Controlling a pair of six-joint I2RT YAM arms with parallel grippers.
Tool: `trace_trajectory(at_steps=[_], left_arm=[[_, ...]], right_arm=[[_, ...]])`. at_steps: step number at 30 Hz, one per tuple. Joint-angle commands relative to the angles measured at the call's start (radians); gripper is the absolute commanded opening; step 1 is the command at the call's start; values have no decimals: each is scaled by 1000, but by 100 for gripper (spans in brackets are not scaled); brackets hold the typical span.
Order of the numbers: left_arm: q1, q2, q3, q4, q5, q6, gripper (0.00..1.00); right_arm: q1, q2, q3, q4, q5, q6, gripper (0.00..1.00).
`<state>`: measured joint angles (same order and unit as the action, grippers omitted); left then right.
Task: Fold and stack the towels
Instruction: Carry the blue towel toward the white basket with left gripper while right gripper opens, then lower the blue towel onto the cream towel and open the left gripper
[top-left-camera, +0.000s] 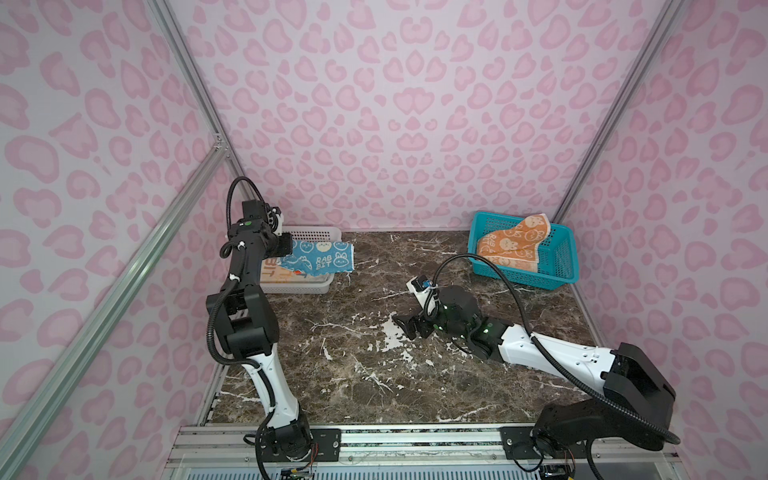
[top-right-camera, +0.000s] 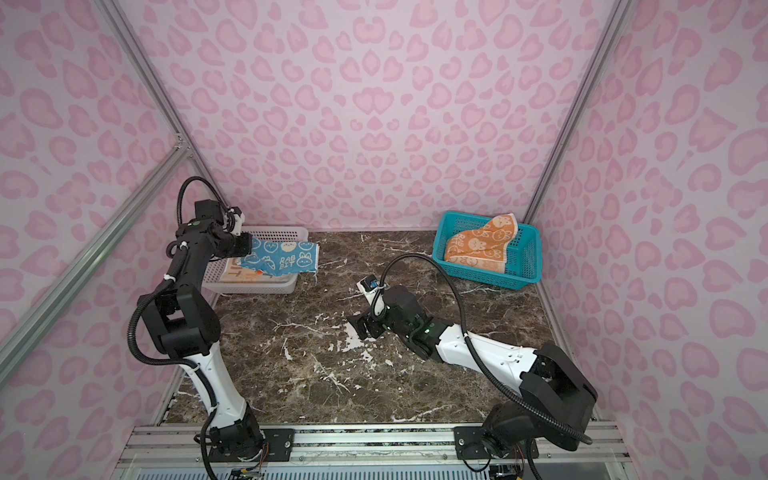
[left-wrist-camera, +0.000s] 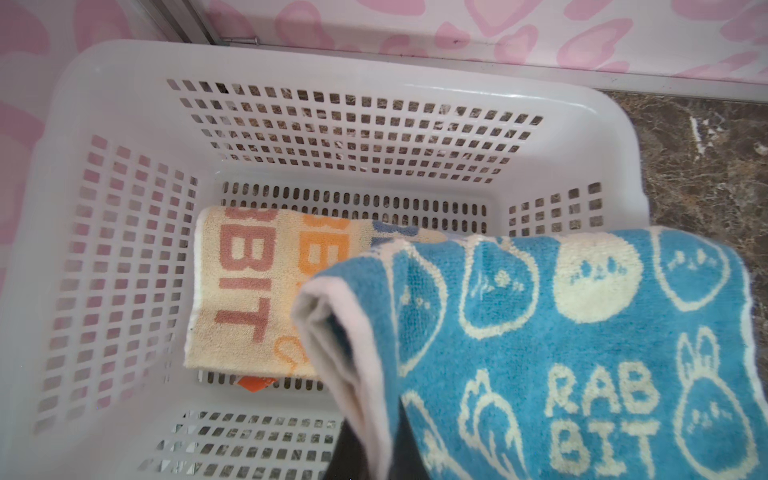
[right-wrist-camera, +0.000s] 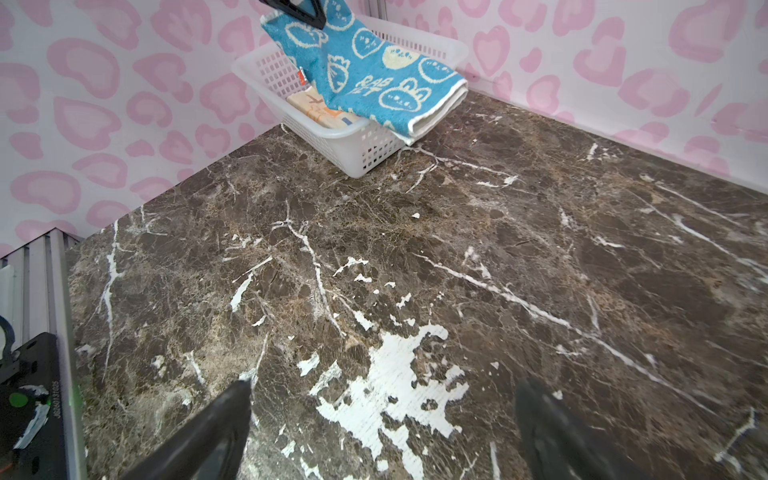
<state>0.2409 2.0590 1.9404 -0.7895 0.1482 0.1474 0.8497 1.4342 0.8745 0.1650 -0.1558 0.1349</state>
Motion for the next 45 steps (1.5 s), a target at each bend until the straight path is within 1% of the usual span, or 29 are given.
trace_trajectory(at_steps=[1,7,10,14,23,28,33,39,41,43,44,45], left_arm=[[1,20,15,23,-54,29,3],[7,41,17,34,-122,66,3],[12,56,28,46,-126,63,3],[16,85,49,42,-94,65,3],[21,162,99,27,-121,92,3],[23,188,146,27,-158,90,3],[23,203,191,29,-226,96,3],[24,206,192,27,-240,111,3],[24,210,192,23,-237,109,10],[24,214,192,18,-235,103,22],[24,215,190,18,-237,99,31],[24,213,190,18,-237,90,45]], right_arm=[[1,19,18,-4,-23,-12,99],[1,44,34,2,-36,-18,99],[1,47,37,5,-41,-16,99],[2,59,42,3,-44,-13,99],[2,79,58,-11,-41,-13,99],[-1,91,63,-11,-39,-8,99],[-1,107,76,-4,-49,0,99],[-1,132,95,8,-59,2,99],[-1,137,99,9,-62,3,99],[-1,138,100,7,-64,2,99],[-2,137,98,6,-62,3,99],[-1,134,96,5,-60,3,99]])
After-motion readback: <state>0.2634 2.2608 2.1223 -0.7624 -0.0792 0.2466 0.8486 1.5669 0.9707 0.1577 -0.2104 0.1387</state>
